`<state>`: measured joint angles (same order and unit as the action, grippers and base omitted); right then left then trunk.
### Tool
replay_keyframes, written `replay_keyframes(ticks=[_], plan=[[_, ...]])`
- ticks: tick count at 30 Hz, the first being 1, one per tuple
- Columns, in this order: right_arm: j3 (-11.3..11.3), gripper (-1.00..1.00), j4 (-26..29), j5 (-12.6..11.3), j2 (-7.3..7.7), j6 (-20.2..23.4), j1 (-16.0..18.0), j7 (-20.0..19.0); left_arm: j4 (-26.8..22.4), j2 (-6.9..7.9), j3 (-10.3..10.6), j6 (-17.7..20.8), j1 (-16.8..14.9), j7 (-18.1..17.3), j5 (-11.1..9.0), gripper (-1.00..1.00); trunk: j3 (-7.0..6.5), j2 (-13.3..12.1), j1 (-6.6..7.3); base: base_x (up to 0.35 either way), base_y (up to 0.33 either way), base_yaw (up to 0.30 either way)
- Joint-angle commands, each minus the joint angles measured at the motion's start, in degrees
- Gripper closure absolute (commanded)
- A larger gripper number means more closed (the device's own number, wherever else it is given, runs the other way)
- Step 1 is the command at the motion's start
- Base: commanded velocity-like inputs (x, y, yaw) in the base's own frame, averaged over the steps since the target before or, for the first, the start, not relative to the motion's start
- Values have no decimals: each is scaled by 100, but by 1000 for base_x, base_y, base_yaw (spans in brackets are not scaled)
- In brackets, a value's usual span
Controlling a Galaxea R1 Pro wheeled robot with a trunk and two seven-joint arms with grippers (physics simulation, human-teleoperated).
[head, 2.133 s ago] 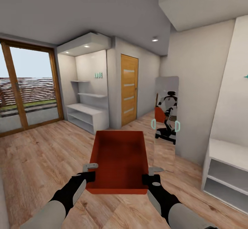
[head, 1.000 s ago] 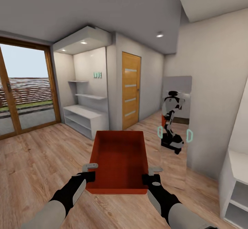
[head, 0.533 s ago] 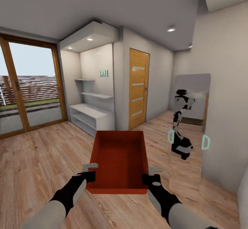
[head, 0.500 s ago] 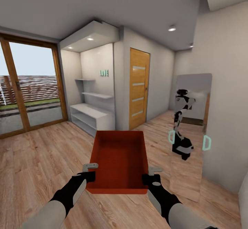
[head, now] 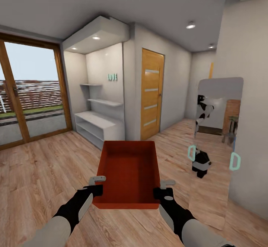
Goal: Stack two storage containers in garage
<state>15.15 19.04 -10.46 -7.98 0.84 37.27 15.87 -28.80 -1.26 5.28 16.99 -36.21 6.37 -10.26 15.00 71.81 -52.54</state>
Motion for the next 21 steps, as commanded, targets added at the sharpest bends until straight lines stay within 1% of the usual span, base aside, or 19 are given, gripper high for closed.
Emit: replay_keyframes(ticks=[1,12,21], plan=[[-144,100,28,79,8,-35,9,496,-2,47,-18,41,0,268,30,100,7,4,-3,322,0,0],[-144,100,45,79,4,-31,9,507,4,47,-18,45,0,268,29,100,7,4,-3,322,4,0],[-148,100,47,79,-1,-31,9,617,40,40,-18,50,0,268,28,100,7,4,-3,322,90,0]])
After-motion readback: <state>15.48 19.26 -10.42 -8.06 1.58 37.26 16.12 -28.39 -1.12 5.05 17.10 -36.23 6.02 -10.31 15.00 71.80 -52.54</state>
